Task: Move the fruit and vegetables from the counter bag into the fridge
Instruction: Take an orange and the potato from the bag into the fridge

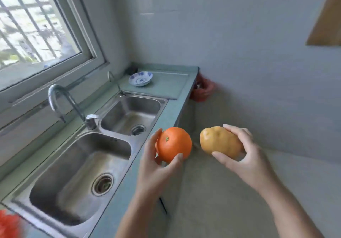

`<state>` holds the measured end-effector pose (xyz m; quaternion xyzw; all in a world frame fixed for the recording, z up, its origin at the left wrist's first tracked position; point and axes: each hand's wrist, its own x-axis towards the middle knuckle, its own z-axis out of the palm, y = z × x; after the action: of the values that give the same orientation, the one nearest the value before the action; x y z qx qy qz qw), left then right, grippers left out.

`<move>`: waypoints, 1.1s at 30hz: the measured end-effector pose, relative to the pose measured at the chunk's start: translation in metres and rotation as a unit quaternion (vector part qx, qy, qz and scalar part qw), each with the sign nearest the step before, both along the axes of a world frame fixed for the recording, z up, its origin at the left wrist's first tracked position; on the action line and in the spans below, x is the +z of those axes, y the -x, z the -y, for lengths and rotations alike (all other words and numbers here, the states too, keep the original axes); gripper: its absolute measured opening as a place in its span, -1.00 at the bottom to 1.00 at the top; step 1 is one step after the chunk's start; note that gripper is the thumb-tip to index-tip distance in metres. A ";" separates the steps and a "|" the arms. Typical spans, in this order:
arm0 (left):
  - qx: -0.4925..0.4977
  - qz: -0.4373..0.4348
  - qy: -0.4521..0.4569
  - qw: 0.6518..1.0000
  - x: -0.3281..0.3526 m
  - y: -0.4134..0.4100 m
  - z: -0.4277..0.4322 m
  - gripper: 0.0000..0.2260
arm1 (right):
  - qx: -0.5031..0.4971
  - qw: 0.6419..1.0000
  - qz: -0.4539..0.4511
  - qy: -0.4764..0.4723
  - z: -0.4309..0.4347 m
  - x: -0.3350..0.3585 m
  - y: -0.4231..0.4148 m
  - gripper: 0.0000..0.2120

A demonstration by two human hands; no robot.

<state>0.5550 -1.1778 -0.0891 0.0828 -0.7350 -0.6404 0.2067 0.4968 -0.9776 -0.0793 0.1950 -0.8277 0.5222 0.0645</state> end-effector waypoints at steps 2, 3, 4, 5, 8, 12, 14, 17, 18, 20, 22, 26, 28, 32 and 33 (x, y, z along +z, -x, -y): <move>-0.043 -0.013 0.010 0.999 0.002 0.033 -0.042 -0.37 | -0.043 0.999 -0.011 0.004 -0.043 0.003 0.015 -0.36; -0.066 -0.021 0.019 0.997 0.004 0.047 -0.062 -0.36 | -0.068 0.998 -0.017 0.007 -0.064 0.004 0.021 -0.38; -0.088 -0.027 0.032 0.995 0.005 0.060 -0.080 -0.36 | -0.092 0.995 -0.022 0.011 -0.084 0.005 0.025 -0.40; -0.108 -0.031 0.046 0.993 0.007 0.071 -0.098 -0.35 | -0.113 0.993 -0.026 0.014 -0.102 0.005 0.028 -0.41; -0.165 -0.043 0.050 0.984 0.013 0.099 -0.148 -0.36 | -0.169 0.985 -0.034 0.017 -0.151 0.003 0.032 -0.42; -0.213 -0.053 0.020 0.975 0.018 0.130 -0.201 -0.39 | -0.245 0.969 -0.031 0.032 -0.204 -0.003 0.035 -0.42; -0.239 -0.060 0.008 0.969 0.020 0.147 -0.223 -0.40 | -0.282 0.958 -0.027 0.036 -0.224 -0.005 0.035 -0.42; -0.284 -0.063 -0.003 0.957 0.017 0.175 -0.255 -0.43 | -0.333 0.942 -0.024 0.033 -0.251 -0.007 0.040 -0.42; -0.298 -0.062 -0.007 0.952 0.016 0.186 -0.265 -0.43 | -0.349 0.936 -0.025 0.030 -0.259 -0.007 0.043 -0.42; -0.328 -0.057 -0.019 0.943 0.012 0.211 -0.288 -0.43 | -0.378 0.925 -0.029 0.023 -0.276 -0.006 0.053 -0.42; -0.355 -0.052 -0.033 0.933 0.009 0.238 -0.311 -0.43 | -0.403 0.914 -0.036 0.014 -0.292 -0.001 0.069 -0.43; -0.407 -0.045 -0.056 0.911 0.011 0.298 -0.356 -0.43 | -0.452 0.891 -0.044 -0.001 -0.323 0.012 0.116 -0.42; -0.434 -0.042 -0.065 0.898 0.016 0.329 -0.375 -0.43 | -0.462 0.886 -0.043 -0.011 -0.337 0.022 0.145 -0.41; -0.475 -0.043 -0.072 0.876 0.022 0.381 -0.411 -0.43 | -0.482 0.874 -0.055 -0.027 -0.362 0.036 0.193 -0.40; -0.484 -0.044 -0.072 0.871 0.022 0.391 -0.421 -0.43 | -0.486 0.871 -0.057 -0.030 -0.367 0.036 0.201 -0.40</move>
<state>0.1635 -0.7570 -0.0672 -0.2968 -0.6254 -0.7143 -0.1030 0.2962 -0.6101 -0.0430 -0.2009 -0.8283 0.3876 0.3513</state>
